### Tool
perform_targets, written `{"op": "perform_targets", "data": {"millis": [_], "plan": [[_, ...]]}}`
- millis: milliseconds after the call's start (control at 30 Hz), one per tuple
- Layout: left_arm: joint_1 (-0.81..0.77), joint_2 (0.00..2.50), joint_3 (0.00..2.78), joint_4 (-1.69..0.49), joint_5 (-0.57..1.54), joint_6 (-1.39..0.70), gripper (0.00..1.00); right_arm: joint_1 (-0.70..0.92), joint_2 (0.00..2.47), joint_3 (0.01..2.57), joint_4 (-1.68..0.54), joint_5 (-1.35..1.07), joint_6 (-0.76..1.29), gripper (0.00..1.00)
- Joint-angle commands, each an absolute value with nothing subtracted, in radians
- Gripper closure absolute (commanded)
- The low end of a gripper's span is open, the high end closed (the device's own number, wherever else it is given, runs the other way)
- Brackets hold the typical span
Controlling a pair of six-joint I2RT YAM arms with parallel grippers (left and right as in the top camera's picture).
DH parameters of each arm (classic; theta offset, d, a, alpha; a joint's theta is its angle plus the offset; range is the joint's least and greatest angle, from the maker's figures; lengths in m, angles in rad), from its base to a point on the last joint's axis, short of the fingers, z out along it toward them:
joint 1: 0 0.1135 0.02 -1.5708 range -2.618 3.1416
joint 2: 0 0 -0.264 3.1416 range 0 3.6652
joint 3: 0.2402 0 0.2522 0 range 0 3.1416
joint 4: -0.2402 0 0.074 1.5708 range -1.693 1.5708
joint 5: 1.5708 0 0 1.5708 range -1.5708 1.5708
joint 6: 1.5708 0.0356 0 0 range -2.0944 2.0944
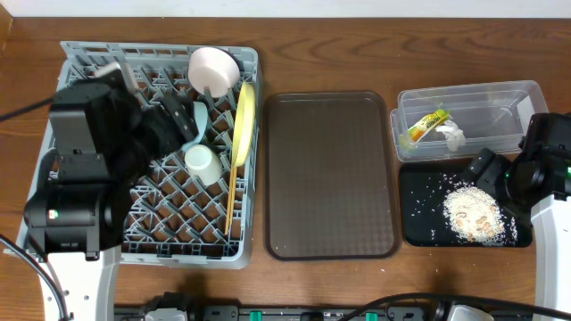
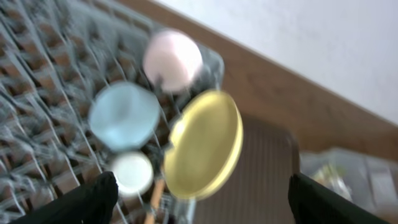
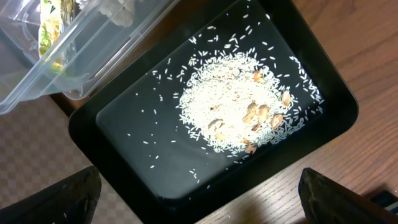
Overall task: Sort waste into correct bins and load items into the dishwasher
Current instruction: 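Open the left gripper and pull back from the plate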
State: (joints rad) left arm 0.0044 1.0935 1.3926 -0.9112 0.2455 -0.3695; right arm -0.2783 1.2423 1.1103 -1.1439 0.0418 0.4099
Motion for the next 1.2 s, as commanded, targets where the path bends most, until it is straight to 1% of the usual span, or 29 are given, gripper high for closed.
{"op": "perform_targets", "data": {"millis": [0,133,167,200,233,1167], "plan": [[-0.02,1.098,1.406,-0.977,0.332,-0.379,0.12,-0.292,1.235,1.124,-1.145,0.048,0.414,0.01],[-0.04,1.102,1.406,-1.11,0.321,-0.379,0.12,-0.292,1.235,1.124,-1.144,0.048,0.414,0.01],[-0.04,1.103,1.406,-1.155,0.321,-0.379,0.1,-0.292,1.235,1.124,-1.145,0.048,0.414,0.01],[-0.04,1.104,1.406,-1.171,0.321,-0.379,0.06,-0.292,1.235,1.124,-1.145,0.048,0.414,0.01],[-0.04,1.103,1.406,-1.183,0.321,-0.379,0.06,-0.292,1.235,1.124,-1.144,0.048,0.414,0.01],[-0.04,1.103,1.406,-1.188,0.321,-0.379,0.04,-0.292,1.235,1.124,-1.145,0.048,0.414,0.01]]}}
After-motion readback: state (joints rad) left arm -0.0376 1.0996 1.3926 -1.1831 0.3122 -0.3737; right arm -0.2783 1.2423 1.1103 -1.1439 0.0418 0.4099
